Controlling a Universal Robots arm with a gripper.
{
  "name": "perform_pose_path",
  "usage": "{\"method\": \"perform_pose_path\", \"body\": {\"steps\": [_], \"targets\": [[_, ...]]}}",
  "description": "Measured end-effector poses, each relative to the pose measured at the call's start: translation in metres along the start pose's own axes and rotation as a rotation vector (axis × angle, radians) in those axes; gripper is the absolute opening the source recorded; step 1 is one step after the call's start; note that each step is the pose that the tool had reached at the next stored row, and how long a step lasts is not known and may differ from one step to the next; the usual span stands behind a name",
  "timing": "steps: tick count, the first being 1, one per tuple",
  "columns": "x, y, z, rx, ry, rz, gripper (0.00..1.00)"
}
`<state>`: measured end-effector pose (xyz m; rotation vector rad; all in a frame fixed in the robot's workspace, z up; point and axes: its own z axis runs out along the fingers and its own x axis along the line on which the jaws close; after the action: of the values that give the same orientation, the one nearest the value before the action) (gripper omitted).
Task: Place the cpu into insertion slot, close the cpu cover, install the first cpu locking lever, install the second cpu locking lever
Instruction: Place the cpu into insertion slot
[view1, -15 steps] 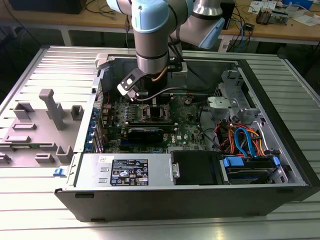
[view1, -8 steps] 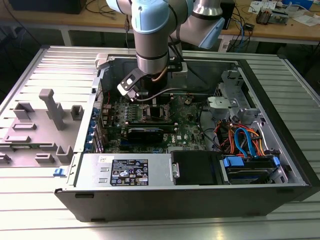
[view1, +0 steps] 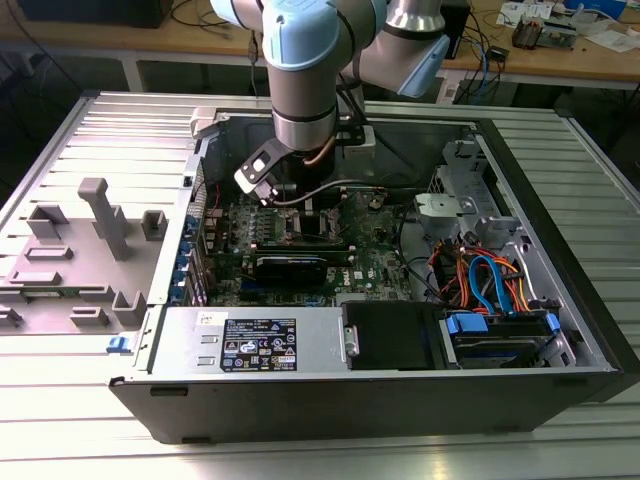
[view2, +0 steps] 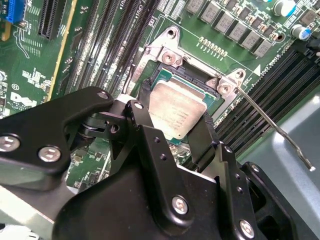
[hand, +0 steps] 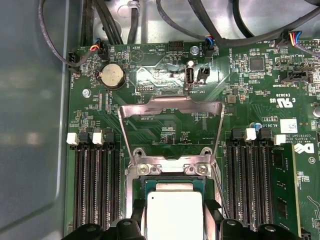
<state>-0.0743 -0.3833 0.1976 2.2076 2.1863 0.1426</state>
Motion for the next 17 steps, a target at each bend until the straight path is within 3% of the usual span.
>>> {"method": "perform_pose_path", "body": {"steps": [15, 16, 17], "targets": [[0.0003, 0.0000, 0.0011, -0.0006, 0.0005, 0.000, 0.55], [0.0002, 0.0000, 0.0010, -0.0004, 0.0001, 0.000, 0.61], [0.0002, 0.0000, 0.0008, -0.0002, -0.0003, 0.000, 0.61]]}}
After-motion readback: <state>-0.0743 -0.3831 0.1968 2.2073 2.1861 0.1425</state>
